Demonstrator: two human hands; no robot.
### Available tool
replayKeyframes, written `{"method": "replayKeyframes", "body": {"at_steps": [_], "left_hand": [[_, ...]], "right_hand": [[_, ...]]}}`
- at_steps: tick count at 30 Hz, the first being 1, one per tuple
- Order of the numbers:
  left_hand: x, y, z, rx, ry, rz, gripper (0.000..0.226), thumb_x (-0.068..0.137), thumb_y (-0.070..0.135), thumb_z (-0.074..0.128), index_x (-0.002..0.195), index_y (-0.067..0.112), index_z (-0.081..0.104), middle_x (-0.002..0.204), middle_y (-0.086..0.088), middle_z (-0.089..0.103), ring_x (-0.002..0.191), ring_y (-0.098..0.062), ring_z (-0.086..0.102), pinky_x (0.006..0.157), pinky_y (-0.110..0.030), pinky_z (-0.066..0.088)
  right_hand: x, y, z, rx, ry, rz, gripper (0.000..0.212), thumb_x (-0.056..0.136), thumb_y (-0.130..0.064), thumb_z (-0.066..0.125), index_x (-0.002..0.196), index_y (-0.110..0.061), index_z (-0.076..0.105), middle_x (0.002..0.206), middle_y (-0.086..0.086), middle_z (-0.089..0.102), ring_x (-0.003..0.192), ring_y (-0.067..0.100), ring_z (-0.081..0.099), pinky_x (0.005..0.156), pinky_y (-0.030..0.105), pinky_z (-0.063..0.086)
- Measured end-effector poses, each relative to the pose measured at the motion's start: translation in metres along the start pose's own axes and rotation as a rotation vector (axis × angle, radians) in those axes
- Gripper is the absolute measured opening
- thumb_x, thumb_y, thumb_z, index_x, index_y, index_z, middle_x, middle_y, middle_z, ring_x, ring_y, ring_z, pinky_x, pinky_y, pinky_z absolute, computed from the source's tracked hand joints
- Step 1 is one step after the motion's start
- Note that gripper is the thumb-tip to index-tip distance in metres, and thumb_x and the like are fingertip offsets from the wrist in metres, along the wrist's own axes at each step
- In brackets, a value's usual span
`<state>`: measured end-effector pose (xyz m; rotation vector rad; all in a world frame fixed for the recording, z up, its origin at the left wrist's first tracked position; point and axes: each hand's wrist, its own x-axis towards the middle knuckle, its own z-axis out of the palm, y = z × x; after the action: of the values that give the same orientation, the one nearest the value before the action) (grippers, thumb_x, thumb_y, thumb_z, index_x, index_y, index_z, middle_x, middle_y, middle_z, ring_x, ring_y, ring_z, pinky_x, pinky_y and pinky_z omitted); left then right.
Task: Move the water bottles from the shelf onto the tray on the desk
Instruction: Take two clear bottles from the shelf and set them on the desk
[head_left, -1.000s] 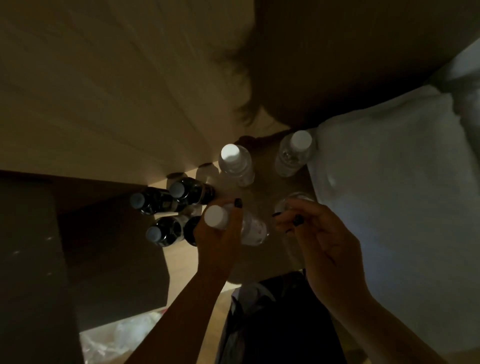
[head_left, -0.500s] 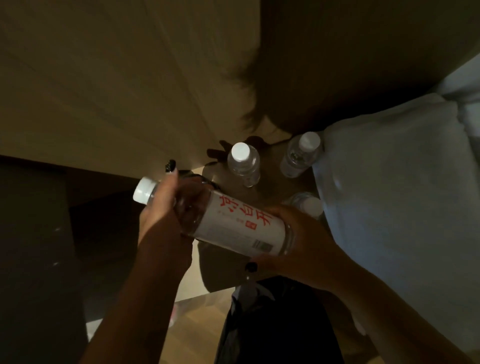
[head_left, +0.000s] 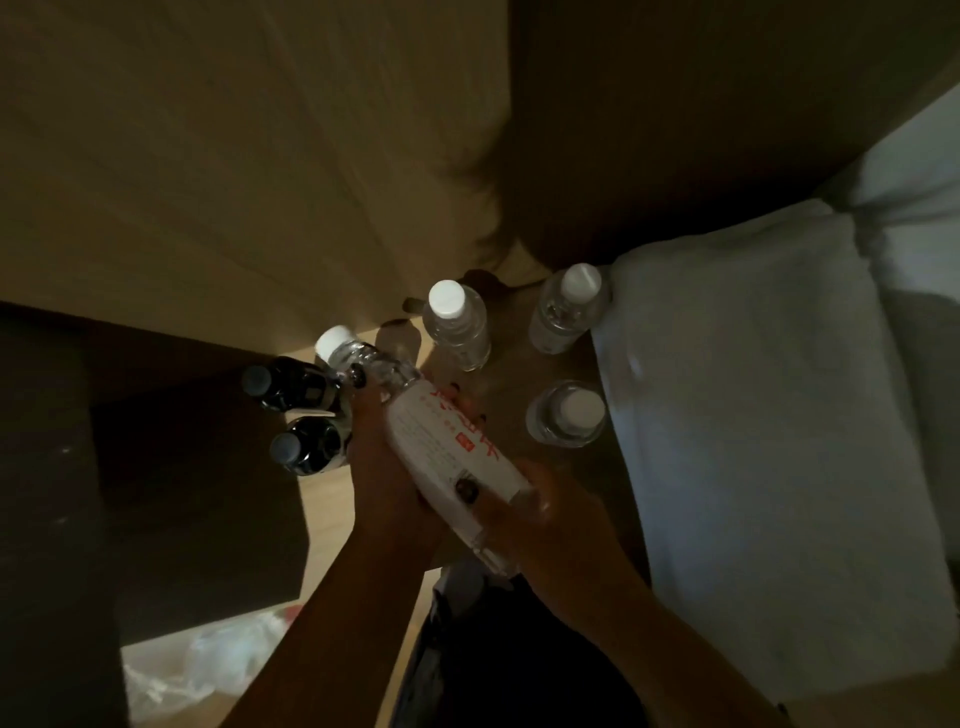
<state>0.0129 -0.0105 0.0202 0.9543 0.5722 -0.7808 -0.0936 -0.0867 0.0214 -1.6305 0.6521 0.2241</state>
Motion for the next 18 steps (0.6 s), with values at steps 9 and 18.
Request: {"method": "replayKeyframes", "body": {"at_steps": [9,18], "left_hand": [[0.002,-0.006,-0.014,0.113,0.11,-0.068,0.063,0.092,0.055,0.035,0.053,0.024,0.074,0.058,0.003,0.066,0.053,-0.01,0.063,0.062,-0.028,0.052],[0.0,-0.003,-0.02,0.092,0.185,-0.117,0.041,0.089,0.056,0.043,0.087,0.019,0.061,0.065,-0.002,0.068,0.075,-0.019,0.06,0.076,-0.037,0.048]], "right_hand": [[0.023,0.015,-0.039,-0.167,0.592,-0.054,0.051,0.081,-0.034,0.068,0.127,-0.021,0.05,0.117,-0.013,0.043,0.095,-0.013,0.048,0.072,-0.002,0.039],[0.04,0.038,-0.042,-0.373,0.444,-0.042,0.036,0.089,-0.015,0.06,0.124,-0.017,0.053,0.122,0.0,0.055,0.1,0.0,0.046,0.069,-0.002,0.034]]}}
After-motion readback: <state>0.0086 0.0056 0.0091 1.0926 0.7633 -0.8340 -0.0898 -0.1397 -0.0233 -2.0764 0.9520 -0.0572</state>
